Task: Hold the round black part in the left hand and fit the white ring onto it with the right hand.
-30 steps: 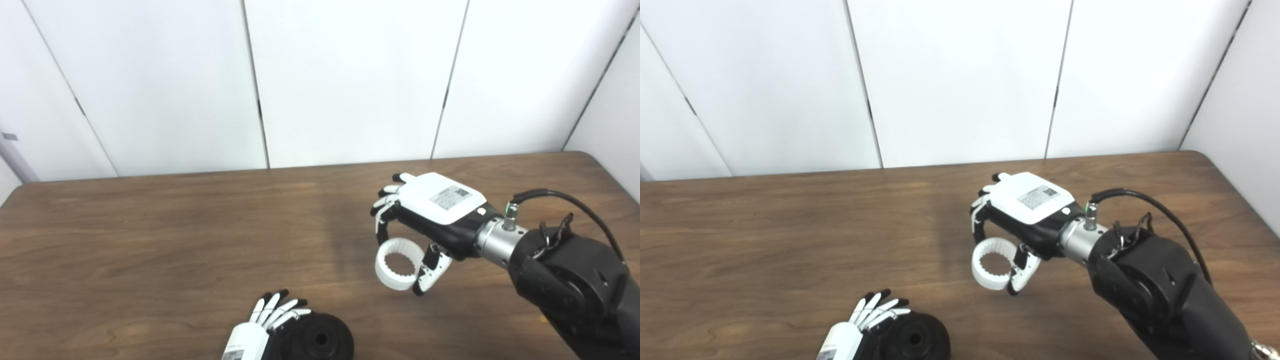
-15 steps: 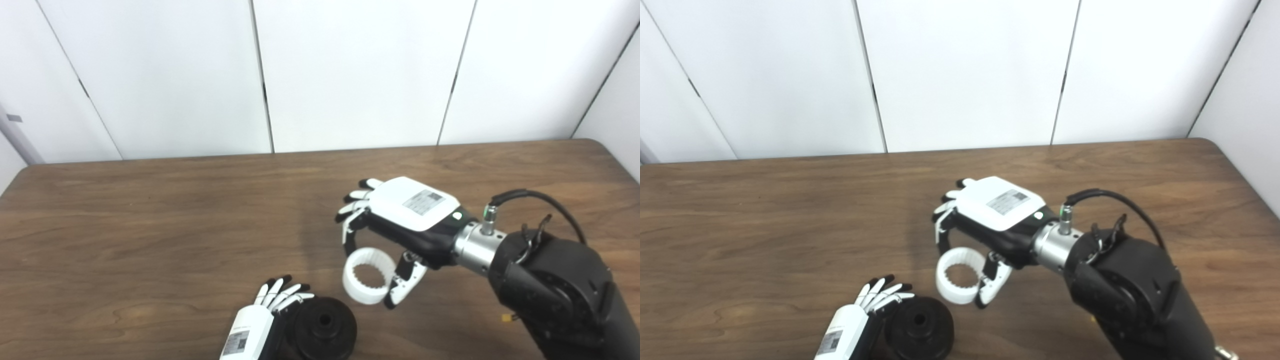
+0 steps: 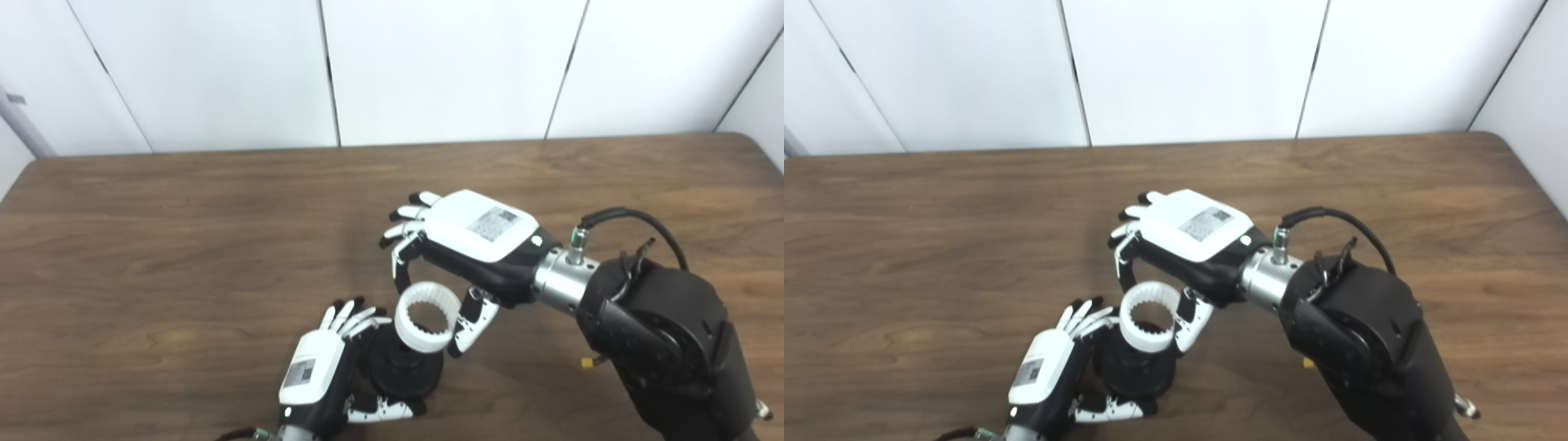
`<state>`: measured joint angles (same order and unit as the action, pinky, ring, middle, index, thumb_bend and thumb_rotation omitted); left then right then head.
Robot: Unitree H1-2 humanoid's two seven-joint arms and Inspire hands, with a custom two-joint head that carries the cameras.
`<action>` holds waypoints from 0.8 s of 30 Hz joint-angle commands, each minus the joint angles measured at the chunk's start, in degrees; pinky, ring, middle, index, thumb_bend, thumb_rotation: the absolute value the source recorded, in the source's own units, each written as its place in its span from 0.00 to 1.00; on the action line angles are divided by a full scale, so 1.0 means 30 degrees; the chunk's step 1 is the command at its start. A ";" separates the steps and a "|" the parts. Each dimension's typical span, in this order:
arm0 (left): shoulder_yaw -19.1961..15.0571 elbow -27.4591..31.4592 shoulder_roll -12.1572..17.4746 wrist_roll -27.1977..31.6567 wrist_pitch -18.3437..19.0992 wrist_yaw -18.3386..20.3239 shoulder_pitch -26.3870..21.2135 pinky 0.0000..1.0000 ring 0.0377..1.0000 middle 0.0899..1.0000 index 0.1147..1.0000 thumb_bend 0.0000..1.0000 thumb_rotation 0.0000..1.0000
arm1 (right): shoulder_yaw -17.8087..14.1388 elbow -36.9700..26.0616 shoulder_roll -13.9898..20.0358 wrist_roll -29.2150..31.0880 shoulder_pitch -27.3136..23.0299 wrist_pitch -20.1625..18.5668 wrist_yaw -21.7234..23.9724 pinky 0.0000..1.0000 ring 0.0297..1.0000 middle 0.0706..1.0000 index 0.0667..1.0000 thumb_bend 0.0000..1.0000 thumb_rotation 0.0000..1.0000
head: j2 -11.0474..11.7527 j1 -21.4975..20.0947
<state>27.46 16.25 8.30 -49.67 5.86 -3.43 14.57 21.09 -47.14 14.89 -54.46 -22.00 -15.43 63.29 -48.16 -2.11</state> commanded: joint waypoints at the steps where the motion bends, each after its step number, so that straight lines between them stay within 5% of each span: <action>1: 0.0484 -0.0215 -0.0425 -0.0645 0.0478 0.1095 0.0135 1.00 0.96 0.84 0.42 0.52 0.06 | -0.0081 -0.0101 -0.0295 -0.0184 -0.0595 0.0294 0.0034 1.00 0.94 0.84 0.45 0.52 0.13 | -0.0152 0.0003; 11: 0.0613 0.0160 -0.0467 -0.0603 0.0903 0.1411 -0.0050 1.00 0.97 0.85 0.42 0.52 0.06 | 0.0198 0.0073 -0.0934 -0.0423 -0.0497 0.0634 0.0502 1.00 0.94 0.84 0.45 0.52 0.13 | -0.0800 0.0138; 24: 0.0910 0.0264 -0.0537 -0.0853 0.1225 0.1471 -0.0113 1.00 0.96 0.85 0.42 0.52 0.06 | 0.0310 0.0693 -0.0794 -0.0247 0.0938 0.1350 0.0159 1.00 0.93 0.84 0.45 0.52 0.13 | -0.0606 0.0138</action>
<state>28.84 17.58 8.09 -50.55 8.73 -1.54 13.83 22.54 -44.77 12.55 -55.33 -17.94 -12.70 65.37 -49.92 -1.67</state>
